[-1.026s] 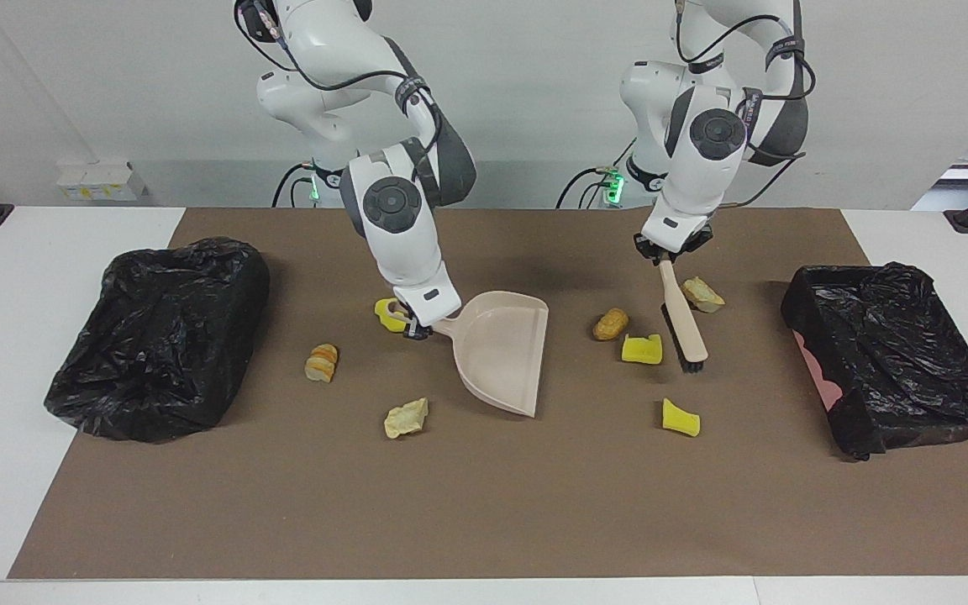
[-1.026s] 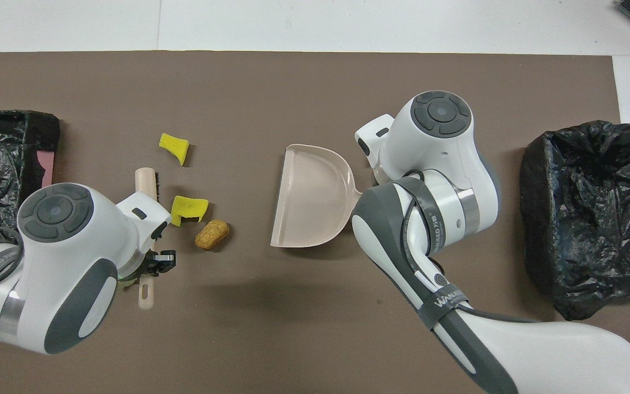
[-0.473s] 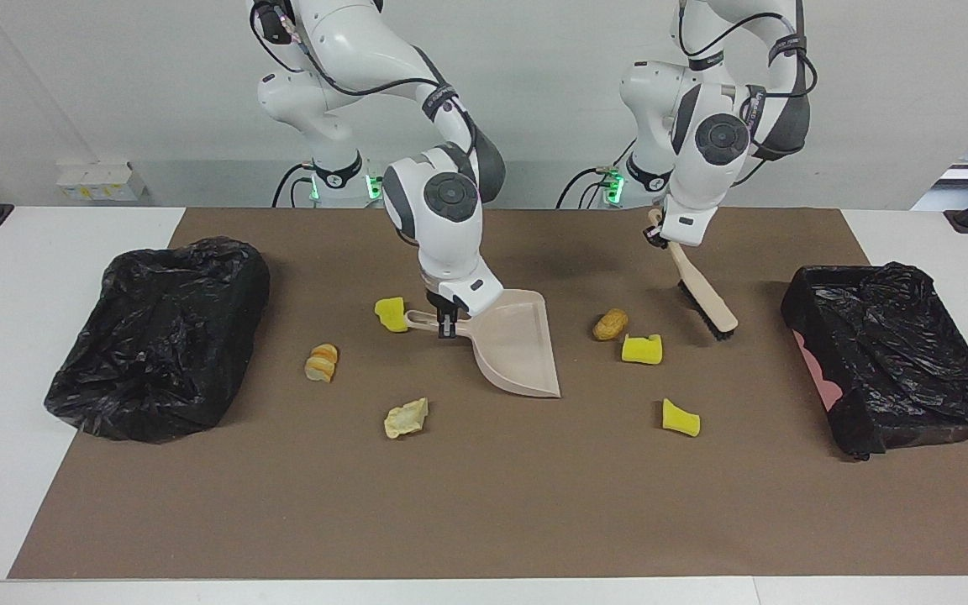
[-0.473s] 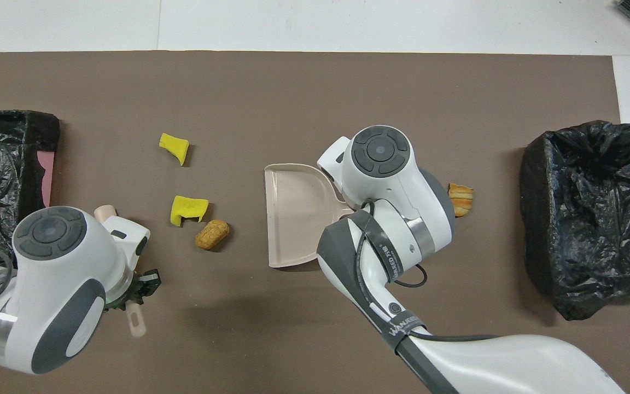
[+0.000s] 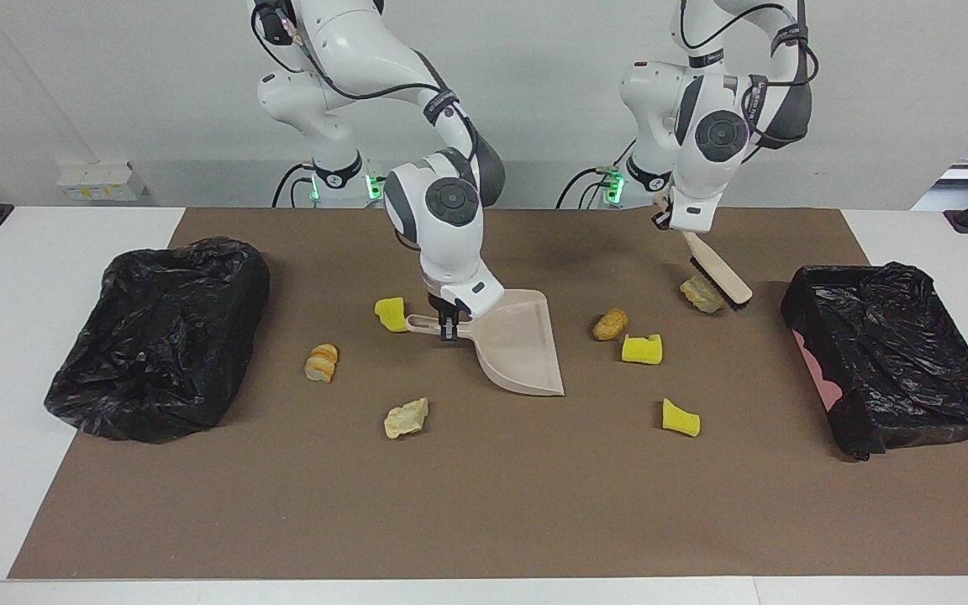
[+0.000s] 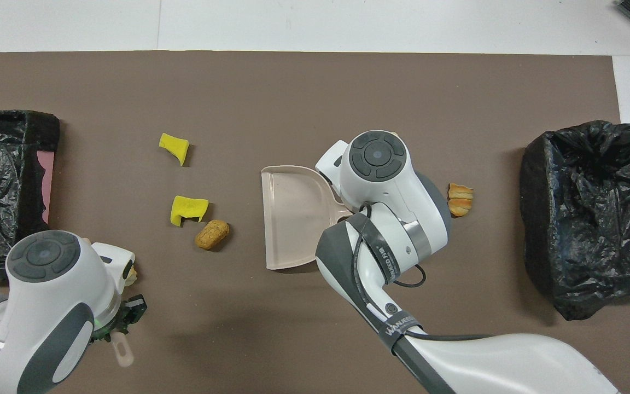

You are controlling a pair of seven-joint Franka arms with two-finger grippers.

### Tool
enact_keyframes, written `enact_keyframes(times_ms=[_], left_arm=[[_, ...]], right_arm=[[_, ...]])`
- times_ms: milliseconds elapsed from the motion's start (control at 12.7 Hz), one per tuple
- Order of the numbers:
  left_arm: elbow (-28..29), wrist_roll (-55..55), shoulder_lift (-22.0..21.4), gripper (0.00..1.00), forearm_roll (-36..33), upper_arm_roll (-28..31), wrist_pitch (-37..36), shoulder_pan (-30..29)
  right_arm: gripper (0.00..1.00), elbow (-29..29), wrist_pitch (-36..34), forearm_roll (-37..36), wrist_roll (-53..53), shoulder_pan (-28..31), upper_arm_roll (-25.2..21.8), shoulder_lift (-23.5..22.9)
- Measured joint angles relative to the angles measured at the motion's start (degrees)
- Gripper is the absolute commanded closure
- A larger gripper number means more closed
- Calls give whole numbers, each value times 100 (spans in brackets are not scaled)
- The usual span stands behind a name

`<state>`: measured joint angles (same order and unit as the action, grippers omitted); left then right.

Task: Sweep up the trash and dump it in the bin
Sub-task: 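Sweep yellow sponges and chunks into the dustpan with the left gripper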

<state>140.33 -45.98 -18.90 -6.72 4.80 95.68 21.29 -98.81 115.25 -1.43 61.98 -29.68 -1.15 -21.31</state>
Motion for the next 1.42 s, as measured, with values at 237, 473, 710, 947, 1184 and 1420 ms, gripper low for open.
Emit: enact_keyframes(times_ms=[237, 473, 710, 947, 1184, 1420], left_arm=[[409, -223, -74, 100, -1, -16, 407, -33], [415, -270, 41, 100, -1, -34, 1177, -33], [217, -171, 400, 100, 5, -89, 1662, 90], [-17, 281, 732, 100, 142, -129, 2058, 294], [-137, 771, 1019, 100, 217, -147, 2402, 587], [-178, 1426, 1086, 100, 576, -154, 2713, 862]], right_arm=[[100, -32, 69, 0, 0, -26, 2, -3], [100, -76, 199, 0, 0, -135, 3, -16], [100, -101, 244, 0, -108, -162, 4, -29], [100, -118, 355, 0, -494, -343, 5, -66], [100, -126, 382, 0, -636, -375, 2, -76], [100, -129, 382, 0, -639, -374, 0, -77]])
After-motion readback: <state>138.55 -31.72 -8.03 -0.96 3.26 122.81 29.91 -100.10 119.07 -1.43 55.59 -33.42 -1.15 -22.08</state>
